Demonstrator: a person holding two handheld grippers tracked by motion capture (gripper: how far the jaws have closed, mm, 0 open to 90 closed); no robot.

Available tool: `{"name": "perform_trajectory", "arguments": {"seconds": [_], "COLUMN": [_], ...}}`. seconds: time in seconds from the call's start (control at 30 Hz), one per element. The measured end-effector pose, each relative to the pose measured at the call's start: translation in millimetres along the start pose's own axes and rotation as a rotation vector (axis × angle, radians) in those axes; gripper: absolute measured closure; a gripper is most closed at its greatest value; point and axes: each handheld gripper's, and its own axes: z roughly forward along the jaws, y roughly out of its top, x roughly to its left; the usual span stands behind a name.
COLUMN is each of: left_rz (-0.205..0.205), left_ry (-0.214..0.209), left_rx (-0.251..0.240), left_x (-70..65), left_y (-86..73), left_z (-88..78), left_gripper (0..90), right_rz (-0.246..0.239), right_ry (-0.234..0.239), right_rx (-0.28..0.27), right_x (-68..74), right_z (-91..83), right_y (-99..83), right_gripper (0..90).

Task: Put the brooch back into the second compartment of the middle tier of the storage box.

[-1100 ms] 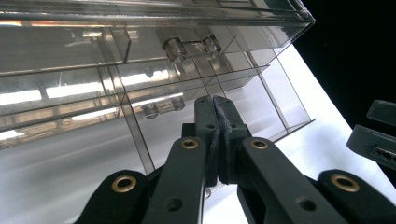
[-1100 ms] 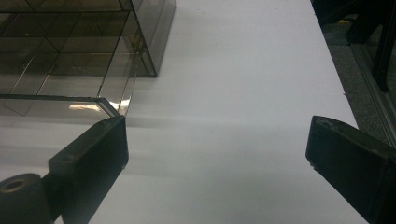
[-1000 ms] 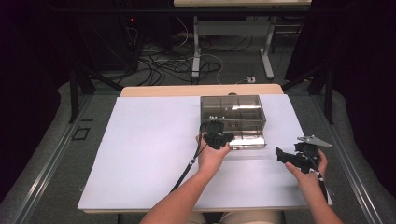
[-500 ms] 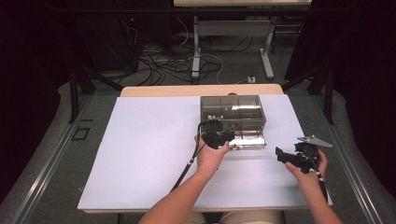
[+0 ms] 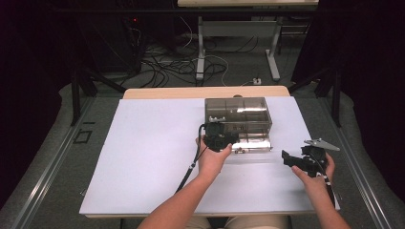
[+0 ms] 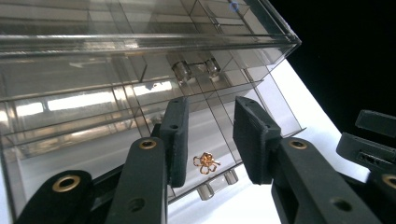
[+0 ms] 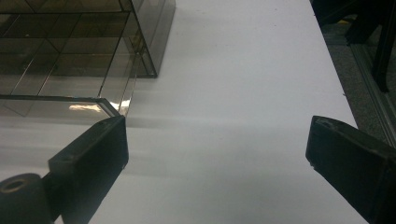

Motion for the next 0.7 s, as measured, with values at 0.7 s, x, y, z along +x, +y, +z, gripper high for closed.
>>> {"name": "perform_trajectory", "arguments": {"seconds": [0.7], "left_rz": [0.023], "left_ry": [0.051], "left_rx": [-0.055], "left_x": [19.3], "left_y": [6.4], "left_z": [-24.9], "left_gripper": [44.2], "right_rz": [0.007], "right_ry": [0.003], "right_rx": [0.001], "right_x": [0.8], "right_z": [-0.1], "right_y": [-0.5], "right_gripper": [5.4]}}
